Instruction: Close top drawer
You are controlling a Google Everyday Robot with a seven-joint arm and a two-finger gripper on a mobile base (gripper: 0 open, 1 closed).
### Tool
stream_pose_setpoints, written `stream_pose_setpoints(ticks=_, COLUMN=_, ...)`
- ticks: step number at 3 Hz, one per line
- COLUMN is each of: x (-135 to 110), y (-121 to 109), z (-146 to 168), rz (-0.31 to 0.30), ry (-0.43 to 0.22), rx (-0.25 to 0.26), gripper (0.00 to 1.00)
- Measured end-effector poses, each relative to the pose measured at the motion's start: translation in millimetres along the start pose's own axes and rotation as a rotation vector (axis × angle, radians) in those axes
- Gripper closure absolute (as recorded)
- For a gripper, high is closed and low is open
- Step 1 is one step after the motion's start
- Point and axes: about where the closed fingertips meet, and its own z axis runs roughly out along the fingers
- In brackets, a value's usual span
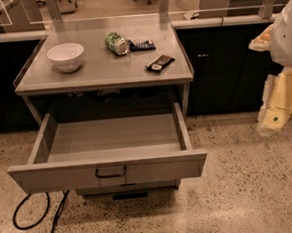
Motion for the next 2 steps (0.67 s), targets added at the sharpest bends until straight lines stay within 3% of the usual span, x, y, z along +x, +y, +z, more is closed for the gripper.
stream_pose_setpoints(ticks=2, x=0.1, y=4.0, z=0.9, rz=-0.01, ry=-0.021, rx=0.016, gripper=0.0)
